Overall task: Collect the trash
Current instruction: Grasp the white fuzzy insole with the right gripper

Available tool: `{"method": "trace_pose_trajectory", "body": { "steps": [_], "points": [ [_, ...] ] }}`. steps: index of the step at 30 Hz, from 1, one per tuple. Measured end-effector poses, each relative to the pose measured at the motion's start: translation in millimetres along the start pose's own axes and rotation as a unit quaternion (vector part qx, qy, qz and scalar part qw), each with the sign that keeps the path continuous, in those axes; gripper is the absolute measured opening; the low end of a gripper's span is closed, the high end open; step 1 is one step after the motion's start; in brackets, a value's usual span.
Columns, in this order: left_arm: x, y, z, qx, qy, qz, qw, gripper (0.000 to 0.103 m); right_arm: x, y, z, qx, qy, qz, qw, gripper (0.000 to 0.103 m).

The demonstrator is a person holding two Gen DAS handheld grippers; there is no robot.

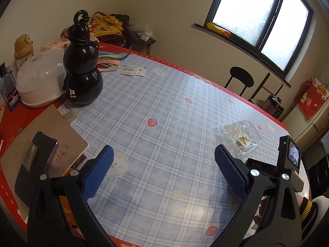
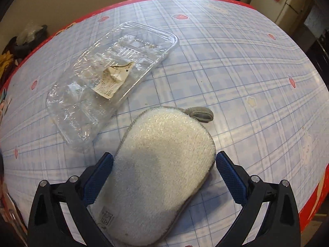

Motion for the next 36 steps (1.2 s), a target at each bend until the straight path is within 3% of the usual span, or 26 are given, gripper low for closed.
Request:
{"method": "trace_pose_trajectory", "body": {
  "steps": [3, 9, 15, 17, 22, 24, 25, 29, 33, 36],
  "points": [
    [0, 3, 6, 0.004, -0.004, -0.001, 1.0, 0.097, 5, -1, 0, -0.005, 0.004, -0.018, 1.0, 0.098],
    [-18, 7, 32, 0.025, -0.028, 0.007, 0.9993, 0.097, -7, -11, -10, 0.001, 0.072, -0.062, 0.995, 0.093],
    [-69, 1, 85, 0.091, -0.085, 0.027, 0.9919, 0.095, -38, -19, -18, -0.001, 0.103, -0.068, 0.992, 0.091],
    [-91, -3, 109, 0.123, -0.106, 0.03, 0.9864, 0.082, -58, -18, -18, -0.004, 0.104, -0.061, 0.993, 0.091],
    [-132, -15, 161, 0.18, -0.126, 0.023, 0.9753, 0.07, -99, -13, -22, -0.016, 0.103, -0.039, 0.994, 0.086],
    [-144, -21, 181, 0.2, -0.121, 0.011, 0.9722, 0.066, -110, -12, -24, -0.019, 0.106, -0.038, 0.993, 0.084],
    [-148, -24, 189, 0.207, -0.118, 0.006, 0.9711, 0.065, -115, -13, -24, -0.02, 0.106, -0.038, 0.993, 0.074],
    [-163, -32, 213, 0.217, -0.096, 0.009, 0.9714, 0.063, -129, -19, -29, -0.02, 0.119, -0.041, 0.992, 0.066],
    [-179, -32, 219, 0.197, -0.075, 0.042, 0.9766, 0.059, -147, -21, -34, -0.014, 0.13, -0.03, 0.991, 0.066],
    [-185, -32, 224, 0.189, -0.053, 0.06, 0.9788, 0.042, -155, -25, -40, -0.008, 0.139, -0.017, 0.99, 0.077]
  ]
}}
Point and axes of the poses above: each gripper's, at about its wrist camera, not at the fingertips, and z roughly the way its jaws point, x to its left, y to its top, the point moved 5 cm from there along z, roughly the way its jaws point, and after that the axes turned 5 degrees about -z, right-handed, at the moved point
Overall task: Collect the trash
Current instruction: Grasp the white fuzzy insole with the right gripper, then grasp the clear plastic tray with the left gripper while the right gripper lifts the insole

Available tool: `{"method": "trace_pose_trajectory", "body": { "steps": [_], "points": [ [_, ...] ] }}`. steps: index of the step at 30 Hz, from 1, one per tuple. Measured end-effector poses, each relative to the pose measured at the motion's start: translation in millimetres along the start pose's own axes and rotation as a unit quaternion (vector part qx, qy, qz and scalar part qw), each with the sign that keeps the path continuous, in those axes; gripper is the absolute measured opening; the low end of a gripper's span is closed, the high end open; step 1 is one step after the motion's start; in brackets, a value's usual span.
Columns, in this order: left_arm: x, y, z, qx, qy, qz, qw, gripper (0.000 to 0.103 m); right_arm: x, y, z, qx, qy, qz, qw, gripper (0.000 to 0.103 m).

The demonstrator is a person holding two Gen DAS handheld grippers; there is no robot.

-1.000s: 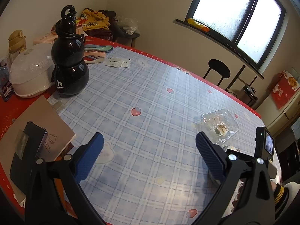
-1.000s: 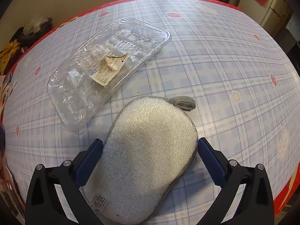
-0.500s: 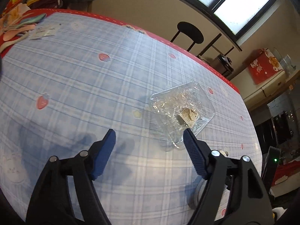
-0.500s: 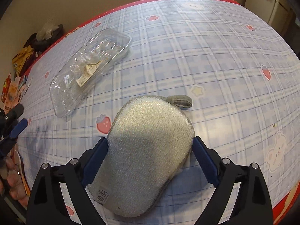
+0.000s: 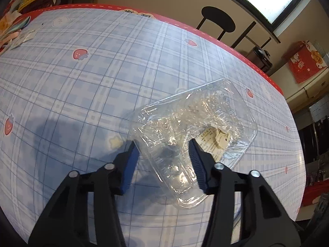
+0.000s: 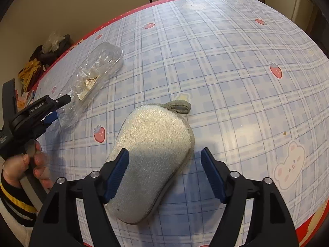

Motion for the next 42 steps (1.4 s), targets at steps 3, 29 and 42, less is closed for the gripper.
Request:
{"method": "trace_pose_trajectory", "body": {
  "steps": [3, 29, 42],
  "points": [
    [4, -2, -1, -0.001, 0.002, -0.005, 1.0, 0.02, 0, -11, -1, 0.019, 0.012, 0.011, 1.0, 0.078],
    [77, -107, -98, -0.029, 0.053, 0.051, 0.9969, 0.016, 28, 0, 15, 0.031, 0.043, 0.026, 0.998, 0.043],
    [73, -110, -107, -0.03, 0.065, 0.062, 0.9955, 0.017, 20, 7, -18, -0.007, 0.098, 0.062, 0.993, 0.031]
  ]
}}
Point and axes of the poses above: each gripper's, at about its wrist camera, not at the fingertips, and z roughly the way its jaws point, x to its left, y to its top, the point moved 5 cm from there along z, roughly the way its jaws point, and after that the axes turned 5 degrees about -z, right-handed, at the moved point
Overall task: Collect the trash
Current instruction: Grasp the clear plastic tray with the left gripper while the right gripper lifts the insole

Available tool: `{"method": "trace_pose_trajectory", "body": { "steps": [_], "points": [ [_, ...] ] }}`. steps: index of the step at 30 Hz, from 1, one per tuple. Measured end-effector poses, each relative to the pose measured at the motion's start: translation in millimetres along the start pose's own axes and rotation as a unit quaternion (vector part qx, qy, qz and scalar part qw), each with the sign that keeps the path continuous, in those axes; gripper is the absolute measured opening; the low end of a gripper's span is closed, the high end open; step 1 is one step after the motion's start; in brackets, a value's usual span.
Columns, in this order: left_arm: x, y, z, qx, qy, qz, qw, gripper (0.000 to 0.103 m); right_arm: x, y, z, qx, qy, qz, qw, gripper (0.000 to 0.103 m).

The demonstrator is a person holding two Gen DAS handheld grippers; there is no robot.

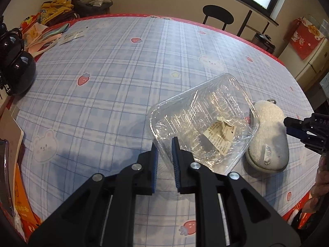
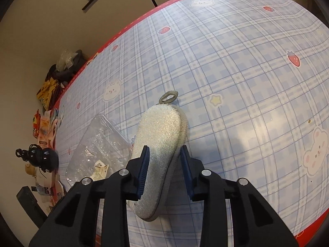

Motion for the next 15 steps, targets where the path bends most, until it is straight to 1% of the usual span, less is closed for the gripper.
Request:
{"method": "trace_pose_trajectory", "body": {
  "steps": [5, 8, 10, 15],
  "points": [
    [3, -6, 0, 0.006, 0.0, -0.008, 0.9999, 0.017, 3, 4, -8, -0.017, 0.031, 0.012, 0.999, 0.031],
    [6, -10, 0, 0.01, -0.002, -0.017, 0.9998, 0.018, -4, 4, -19, -0.027, 0.051, 0.015, 0.998, 0.032],
    [5, -13, 0, 0.012, -0.005, -0.02, 0.9997, 0.018, -2, 5, -22, -0.031, 0.063, 0.015, 0.997, 0.033],
    [3, -21, 0, 0.017, -0.01, -0.022, 0.9996, 0.019, 1, 4, -22, -0.032, 0.078, 0.022, 0.996, 0.033]
  ]
}}
Point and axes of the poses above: each gripper's, at about its wrist camera, not at the fingertips, and z roughly the way its jaws point, x to its left, y to its top, the point moved 5 cm from there along z, roughly the way its jaws point, and after that the axes turned 5 degrees about -z, right-handed, at the moved point
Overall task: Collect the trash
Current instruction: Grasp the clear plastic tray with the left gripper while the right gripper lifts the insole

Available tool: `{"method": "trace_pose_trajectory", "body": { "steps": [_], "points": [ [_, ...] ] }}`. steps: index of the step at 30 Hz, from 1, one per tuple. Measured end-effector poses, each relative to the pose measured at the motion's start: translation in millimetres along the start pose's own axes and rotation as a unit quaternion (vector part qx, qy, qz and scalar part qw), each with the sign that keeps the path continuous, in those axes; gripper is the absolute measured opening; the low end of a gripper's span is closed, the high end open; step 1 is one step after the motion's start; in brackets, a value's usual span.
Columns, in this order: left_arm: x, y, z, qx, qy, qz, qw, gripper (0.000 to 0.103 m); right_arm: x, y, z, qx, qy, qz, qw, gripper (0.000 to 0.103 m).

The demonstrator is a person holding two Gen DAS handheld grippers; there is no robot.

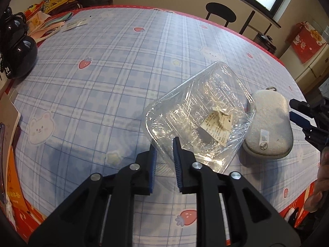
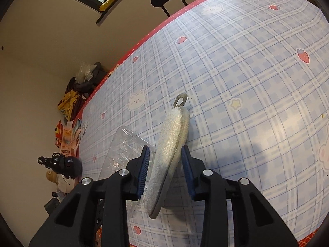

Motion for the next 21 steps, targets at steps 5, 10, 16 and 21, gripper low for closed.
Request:
{"method": "trace_pose_trajectory", "body": {
  "steps": [5, 10, 16, 21],
  "points": [
    [-5, -6, 0, 0.005, -0.007, 0.004, 1.0, 0.02, -7, -6, 9, 0.005, -0.003, 0.022, 1.0, 0.033],
    [-9, -10, 0, 0.004, -0.007, 0.009, 0.9999, 0.021, -15, -16, 19, 0.021, 0.019, 0.069, 0.997, 0.033],
    [-10, -11, -2, 0.006, -0.009, 0.014, 0.9998, 0.02, -24, -24, 27, 0.033, -0.011, 0.07, 0.997, 0.038],
    [-14, -11, -3, 0.004, -0.004, 0.023, 0.9997, 0.02, -37, -37, 31, 0.053, -0.033, 0.079, 0.995, 0.04]
  ]
}}
Point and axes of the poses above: each gripper's, at about its wrist camera, not at the fingertips, and z roughly the way its jaws point, x to its left, y to its top, the point moved 5 cm from there along z, roughly the way its jaws point, and after that the axes turned 5 degrees about -z, right-handed, at the moved point
